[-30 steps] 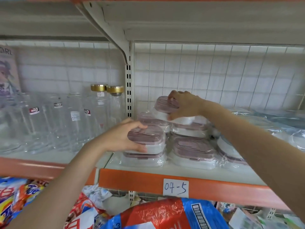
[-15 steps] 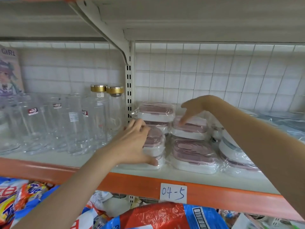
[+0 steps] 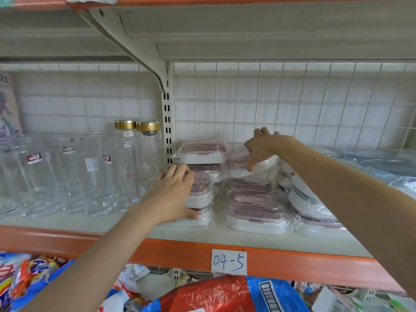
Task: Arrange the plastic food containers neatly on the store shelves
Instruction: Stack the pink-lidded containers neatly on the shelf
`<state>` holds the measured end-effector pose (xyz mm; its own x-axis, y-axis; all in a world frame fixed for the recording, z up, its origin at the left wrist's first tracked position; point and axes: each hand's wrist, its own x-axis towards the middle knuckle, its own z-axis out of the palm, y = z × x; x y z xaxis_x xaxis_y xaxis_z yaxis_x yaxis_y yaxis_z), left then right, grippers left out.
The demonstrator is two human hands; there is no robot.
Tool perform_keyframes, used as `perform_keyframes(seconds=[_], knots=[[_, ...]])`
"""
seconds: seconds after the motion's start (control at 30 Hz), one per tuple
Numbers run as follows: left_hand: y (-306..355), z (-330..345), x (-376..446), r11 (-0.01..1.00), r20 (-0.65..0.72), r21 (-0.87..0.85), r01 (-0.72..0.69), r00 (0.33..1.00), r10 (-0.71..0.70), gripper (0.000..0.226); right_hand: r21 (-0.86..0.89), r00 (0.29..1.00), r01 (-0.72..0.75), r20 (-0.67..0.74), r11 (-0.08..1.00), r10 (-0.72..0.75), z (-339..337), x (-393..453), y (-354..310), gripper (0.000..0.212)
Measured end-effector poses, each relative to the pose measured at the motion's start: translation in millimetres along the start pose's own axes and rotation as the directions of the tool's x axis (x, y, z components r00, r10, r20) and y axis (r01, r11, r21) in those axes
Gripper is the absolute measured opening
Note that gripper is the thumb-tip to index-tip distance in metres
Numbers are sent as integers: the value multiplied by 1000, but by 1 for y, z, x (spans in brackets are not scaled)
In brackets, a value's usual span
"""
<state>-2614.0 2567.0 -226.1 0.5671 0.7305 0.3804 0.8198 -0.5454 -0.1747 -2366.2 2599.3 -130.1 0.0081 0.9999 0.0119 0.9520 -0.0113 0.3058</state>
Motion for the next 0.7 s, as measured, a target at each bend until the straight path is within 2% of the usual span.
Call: perform_keyframes(seconds=[0.1, 0.2, 0.27, 0.3, 0.37, 0.5, 0.57, 0.7], knots=[[1, 0, 0, 1000, 4, -8, 9, 1000, -9, 94, -53, 997, -33, -76, 998, 29, -11, -9, 1, 53], [0, 0, 0, 1000, -3, -10, 9, 1000, -9, 93, -97, 980, -128, -163, 987, 111, -21, -16, 8, 55], [0, 0, 0, 1000, -11, -6, 5, 1000, -5, 93, -31, 950, -198, -252, 980, 184, -27, -17, 14, 62], [0, -1, 0, 1000, -14, -7, 3, 1000, -3, 93, 59, 929, -213, -298, 975, 220, -28, -16, 15, 65], [0, -3, -1, 1000, -11, -21, -2, 1000, 2, 94, 293, 903, -149, -349, 944, 251, -30, -10, 14, 67], [-5, -14, 0, 995, 76, -99, -14, 997, 21, 99, 635, 932, 153, -348, 757, 104, -27, 8, -15, 58], [-9, -21, 0, 990, 128, -139, -13, 991, 31, 101, 702, 938, 233, -346, 672, 36, -23, 21, -33, 54], [-13, -25, 1, 986, 136, -162, -28, 989, 50, 92, 775, 961, 266, -261, 573, -93, -18, 37, -49, 56]])
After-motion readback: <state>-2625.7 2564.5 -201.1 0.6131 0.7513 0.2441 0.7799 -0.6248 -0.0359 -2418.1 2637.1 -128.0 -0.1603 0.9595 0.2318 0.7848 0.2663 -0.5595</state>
